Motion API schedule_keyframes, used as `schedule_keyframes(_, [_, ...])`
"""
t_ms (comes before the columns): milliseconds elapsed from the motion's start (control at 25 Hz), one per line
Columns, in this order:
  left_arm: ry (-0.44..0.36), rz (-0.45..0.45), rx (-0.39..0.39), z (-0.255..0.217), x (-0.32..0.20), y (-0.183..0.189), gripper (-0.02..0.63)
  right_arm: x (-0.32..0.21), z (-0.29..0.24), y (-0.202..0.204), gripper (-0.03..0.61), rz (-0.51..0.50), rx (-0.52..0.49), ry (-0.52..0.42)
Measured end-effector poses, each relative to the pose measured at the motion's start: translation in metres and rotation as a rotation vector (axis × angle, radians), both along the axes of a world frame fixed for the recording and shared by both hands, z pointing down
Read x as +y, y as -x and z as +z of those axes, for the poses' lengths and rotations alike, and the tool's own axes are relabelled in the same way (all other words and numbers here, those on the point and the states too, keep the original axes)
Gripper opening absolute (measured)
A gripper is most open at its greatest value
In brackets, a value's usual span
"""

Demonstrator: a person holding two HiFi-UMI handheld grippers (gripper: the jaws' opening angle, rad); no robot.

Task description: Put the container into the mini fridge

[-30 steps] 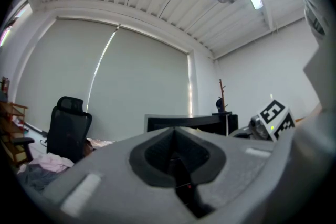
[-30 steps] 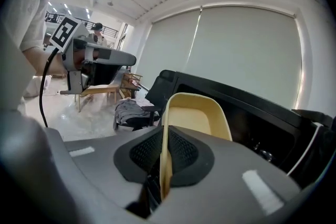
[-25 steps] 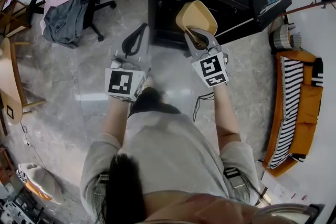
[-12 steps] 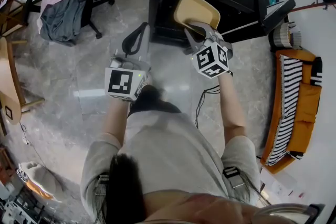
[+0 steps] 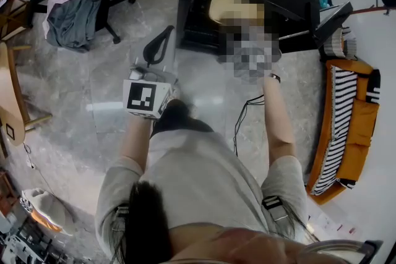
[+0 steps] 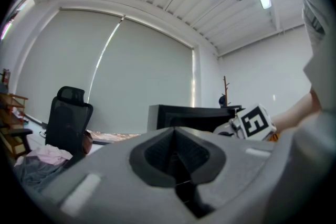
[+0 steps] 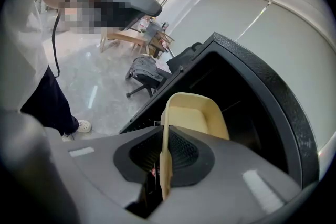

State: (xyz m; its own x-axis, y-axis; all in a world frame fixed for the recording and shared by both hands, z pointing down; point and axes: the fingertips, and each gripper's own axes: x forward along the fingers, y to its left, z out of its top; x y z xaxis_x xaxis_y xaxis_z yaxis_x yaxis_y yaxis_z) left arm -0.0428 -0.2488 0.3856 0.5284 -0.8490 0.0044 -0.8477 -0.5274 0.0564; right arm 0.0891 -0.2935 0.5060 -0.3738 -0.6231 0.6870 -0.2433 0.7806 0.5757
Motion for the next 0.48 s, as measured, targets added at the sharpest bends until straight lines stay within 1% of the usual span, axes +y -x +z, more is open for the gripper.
schedule_keyframes(200, [0.010,-0.005,0.012,0.002,-0.008,-0.001,0.002,-0.011,0.001,-0.003,0.041,-0.017,0.045,-0.016])
schedule_keyframes(280, [0.011,-0.001,0.004,0.004,-0.011,-0.001,0.002,-0.015,0.003,-0.004,0.041,-0.023,0.065,-0.026])
schedule_keyframes(480, [0.017,-0.003,0.000,0.009,-0.017,0.000,0.002,-0.026,0.004,-0.007,0.057,-0.044,0.134,-0.070])
